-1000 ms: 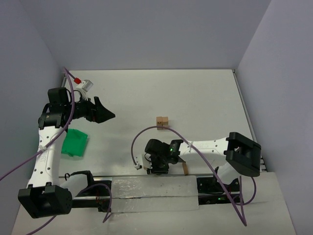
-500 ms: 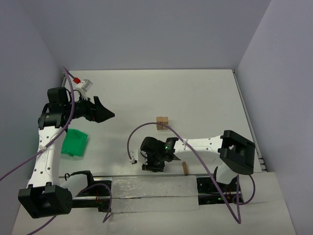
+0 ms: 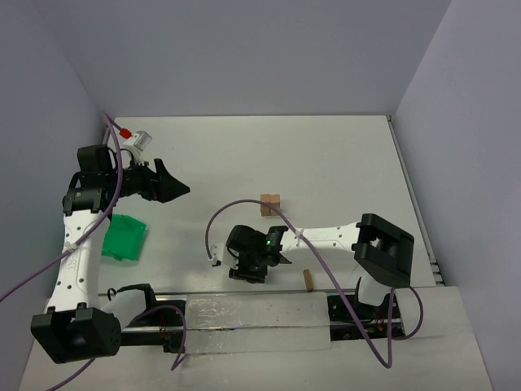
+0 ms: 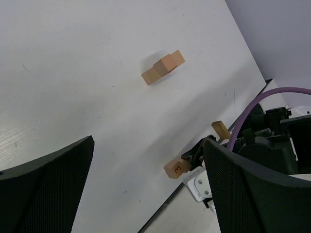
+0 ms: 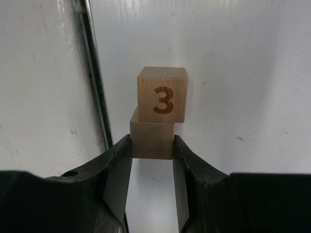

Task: Build the wood block tower

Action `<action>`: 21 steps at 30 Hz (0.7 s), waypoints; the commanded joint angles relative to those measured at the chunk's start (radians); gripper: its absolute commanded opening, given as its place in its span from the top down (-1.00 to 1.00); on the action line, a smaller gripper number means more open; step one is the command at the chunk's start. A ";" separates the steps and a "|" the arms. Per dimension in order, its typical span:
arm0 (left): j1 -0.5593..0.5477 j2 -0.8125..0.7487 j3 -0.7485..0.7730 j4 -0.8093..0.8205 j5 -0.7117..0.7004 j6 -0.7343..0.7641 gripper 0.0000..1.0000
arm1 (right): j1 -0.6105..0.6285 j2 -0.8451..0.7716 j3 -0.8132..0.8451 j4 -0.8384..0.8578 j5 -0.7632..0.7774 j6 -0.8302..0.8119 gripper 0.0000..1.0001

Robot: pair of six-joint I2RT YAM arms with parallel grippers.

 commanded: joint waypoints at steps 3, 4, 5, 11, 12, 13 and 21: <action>0.011 0.008 0.004 0.039 0.027 -0.022 -0.99 | -0.021 0.034 0.062 0.003 0.019 0.034 0.95; 0.011 0.008 0.005 0.038 0.028 -0.021 -0.99 | -0.024 0.036 0.066 0.003 0.017 0.030 0.95; 0.011 0.008 0.007 0.037 0.028 -0.020 -0.99 | -0.027 0.040 0.069 0.004 0.017 0.025 0.94; 0.013 0.011 0.008 0.038 0.030 -0.020 -0.98 | -0.031 0.059 0.098 0.000 0.027 0.001 0.93; 0.013 0.011 0.007 0.039 0.030 -0.021 -0.98 | -0.032 0.062 0.104 -0.003 0.026 -0.002 0.93; 0.014 0.010 0.007 0.039 0.030 -0.020 -0.99 | -0.032 0.063 0.109 -0.007 0.021 -0.007 0.92; 0.017 0.012 0.007 0.033 0.030 -0.011 -0.99 | -0.027 0.046 0.100 -0.021 -0.027 -0.042 0.87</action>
